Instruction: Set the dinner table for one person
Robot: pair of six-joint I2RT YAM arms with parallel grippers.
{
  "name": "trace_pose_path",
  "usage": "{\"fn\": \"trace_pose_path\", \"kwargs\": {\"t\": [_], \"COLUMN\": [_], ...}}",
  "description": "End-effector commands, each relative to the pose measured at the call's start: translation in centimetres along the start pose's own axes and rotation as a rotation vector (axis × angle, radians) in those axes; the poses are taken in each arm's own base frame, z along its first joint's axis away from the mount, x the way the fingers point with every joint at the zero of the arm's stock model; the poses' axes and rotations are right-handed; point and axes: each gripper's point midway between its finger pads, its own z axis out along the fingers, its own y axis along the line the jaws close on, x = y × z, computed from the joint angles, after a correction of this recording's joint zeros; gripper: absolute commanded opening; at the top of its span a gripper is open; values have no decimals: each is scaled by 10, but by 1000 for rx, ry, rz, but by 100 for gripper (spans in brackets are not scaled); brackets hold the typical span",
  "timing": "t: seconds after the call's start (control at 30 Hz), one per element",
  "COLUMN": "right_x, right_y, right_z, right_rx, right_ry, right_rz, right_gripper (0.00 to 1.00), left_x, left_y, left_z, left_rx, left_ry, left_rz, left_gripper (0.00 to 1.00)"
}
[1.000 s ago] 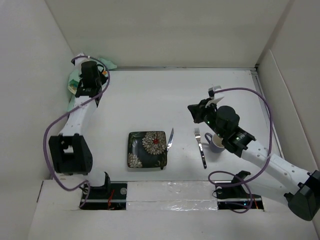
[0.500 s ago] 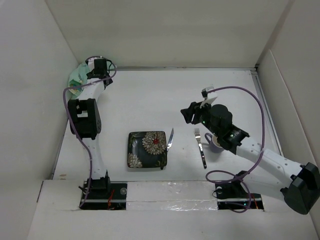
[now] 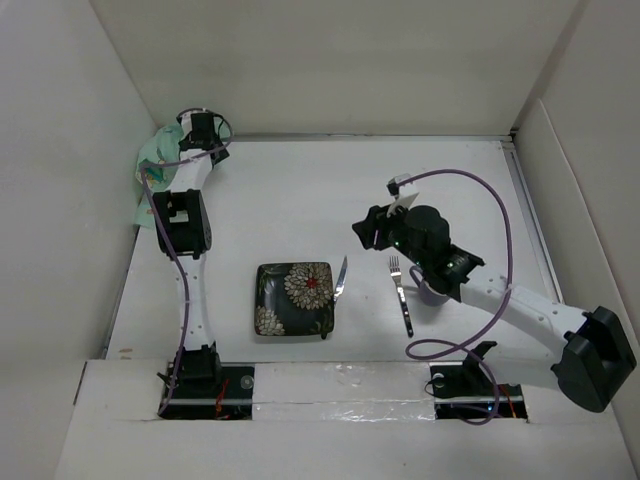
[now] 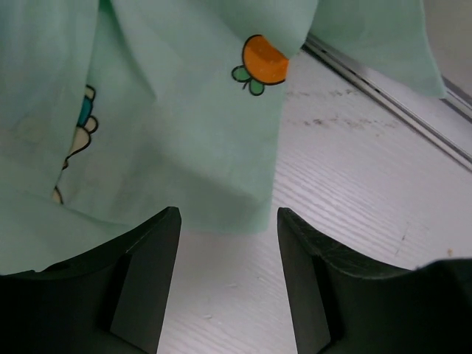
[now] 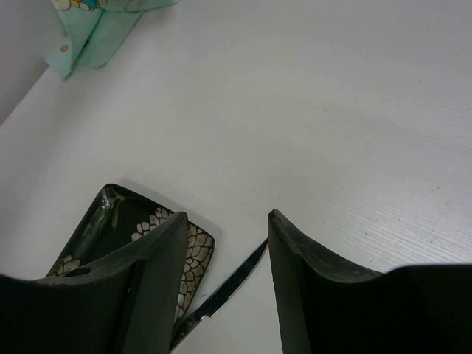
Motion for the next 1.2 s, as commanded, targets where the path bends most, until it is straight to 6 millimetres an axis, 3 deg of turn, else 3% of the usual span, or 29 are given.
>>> {"fn": "trace_pose_path", "kwargs": {"t": [0.0,0.13,0.23,0.43,0.57,0.6,0.63,0.67,0.77,0.83,0.87,1.0,1.03,1.17], "right_x": [-30,-26,-26,-37,-40,-45,-45,-45,-49,-50,-50,-50,-50,-53], "right_y": [21,24,23,31,34,32,32,31,27,25,25,20,20,17], "right_z": [5,10,10,1,-7,-10,-10,-10,-14,-14,-14,-15,-15,-19], "right_rx": [-62,-64,-58,-84,-92,-82,-82,-76,-51,-44,-39,-16,-12,6], "right_ry": [-79,-61,-60,-95,-110,-132,-132,-129,-142,-150,-149,-146,-145,-155], "right_rz": [-20,-25,-26,-15,-14,-3,-3,-3,-4,0,-2,-2,-4,-3], "right_gripper": [53,52,52,52,52,52,52,52,52,52,52,52,52,52], "left_x": [-21,-6,10,30,39,44,44,44,44,33,35,17,15,3], "left_y": [-22,-22,-11,1,3,-3,-3,-10,-33,-50,-73,-129,-133,-107], "left_z": [-8,6,16,25,26,23,23,20,1,-20,-32,-84,-88,-81], "left_rx": [85,82,29,-8,-5,10,10,27,54,55,113,249,246,91], "left_ry": [-24,12,44,93,122,132,132,130,105,55,44,-26,-41,-85], "left_rz": [-1,7,25,79,103,113,113,119,174,238,256,254,271,310], "left_gripper": [52,52,50,44,30,12,5,0,0,0,0,0,0,0]}}
